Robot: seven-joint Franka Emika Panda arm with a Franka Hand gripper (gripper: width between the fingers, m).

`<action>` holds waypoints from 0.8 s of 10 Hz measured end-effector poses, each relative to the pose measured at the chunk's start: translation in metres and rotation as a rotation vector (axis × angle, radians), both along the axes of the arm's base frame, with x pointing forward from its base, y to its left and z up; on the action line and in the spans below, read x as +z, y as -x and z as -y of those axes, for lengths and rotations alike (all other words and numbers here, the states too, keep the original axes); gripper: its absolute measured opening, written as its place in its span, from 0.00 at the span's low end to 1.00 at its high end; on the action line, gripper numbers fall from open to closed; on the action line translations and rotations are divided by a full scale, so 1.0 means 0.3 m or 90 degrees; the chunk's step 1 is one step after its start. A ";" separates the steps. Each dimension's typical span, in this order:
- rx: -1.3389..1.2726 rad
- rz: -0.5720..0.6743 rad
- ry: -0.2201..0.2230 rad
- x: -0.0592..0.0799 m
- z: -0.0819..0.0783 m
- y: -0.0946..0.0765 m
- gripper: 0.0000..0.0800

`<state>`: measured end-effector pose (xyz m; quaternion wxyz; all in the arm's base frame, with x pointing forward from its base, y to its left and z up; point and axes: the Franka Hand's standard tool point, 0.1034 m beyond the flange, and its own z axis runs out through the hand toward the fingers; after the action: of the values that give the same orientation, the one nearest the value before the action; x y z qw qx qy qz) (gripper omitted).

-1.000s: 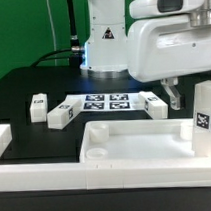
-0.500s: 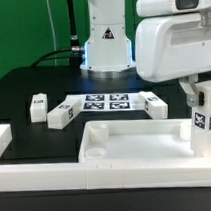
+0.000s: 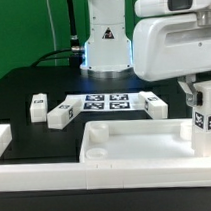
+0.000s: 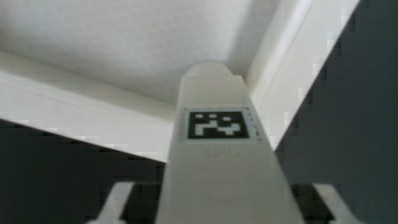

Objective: Assemble desk

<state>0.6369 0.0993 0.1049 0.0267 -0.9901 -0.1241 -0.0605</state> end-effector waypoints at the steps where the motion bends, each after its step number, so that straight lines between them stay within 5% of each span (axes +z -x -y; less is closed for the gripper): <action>1: -0.064 -0.004 -0.009 0.002 0.002 0.001 0.36; 8: -0.405 -0.030 -0.044 -0.004 0.026 0.011 0.37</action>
Offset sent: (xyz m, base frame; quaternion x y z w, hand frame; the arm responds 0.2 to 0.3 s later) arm -0.0099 -0.0051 -0.0027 0.0065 -0.0082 0.2465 0.9691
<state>0.6335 0.0915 0.1037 0.0430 -0.9788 0.1948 -0.0472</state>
